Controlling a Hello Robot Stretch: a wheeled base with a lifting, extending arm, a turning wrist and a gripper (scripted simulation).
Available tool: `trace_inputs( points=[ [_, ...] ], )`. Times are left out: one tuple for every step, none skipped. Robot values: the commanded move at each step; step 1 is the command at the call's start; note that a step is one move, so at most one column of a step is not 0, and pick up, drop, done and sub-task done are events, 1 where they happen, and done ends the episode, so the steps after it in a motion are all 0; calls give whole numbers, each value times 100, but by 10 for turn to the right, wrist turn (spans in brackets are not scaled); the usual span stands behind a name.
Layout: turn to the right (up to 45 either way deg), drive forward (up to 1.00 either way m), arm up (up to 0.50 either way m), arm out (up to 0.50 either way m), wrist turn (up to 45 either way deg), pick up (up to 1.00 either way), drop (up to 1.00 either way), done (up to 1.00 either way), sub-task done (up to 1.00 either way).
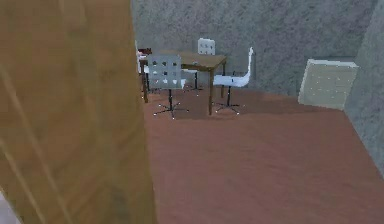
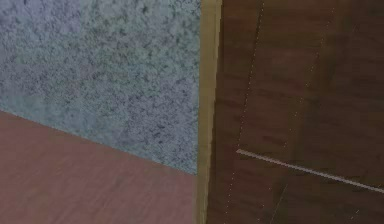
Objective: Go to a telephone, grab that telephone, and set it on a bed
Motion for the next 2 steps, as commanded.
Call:
trace_inputs(
  points=[
    [120, 0, 0, 0, 0, 0, 0, 0, 0],
    [0, 100, 0, 0, 0, 0, 0, 0, 0]
  ],
)
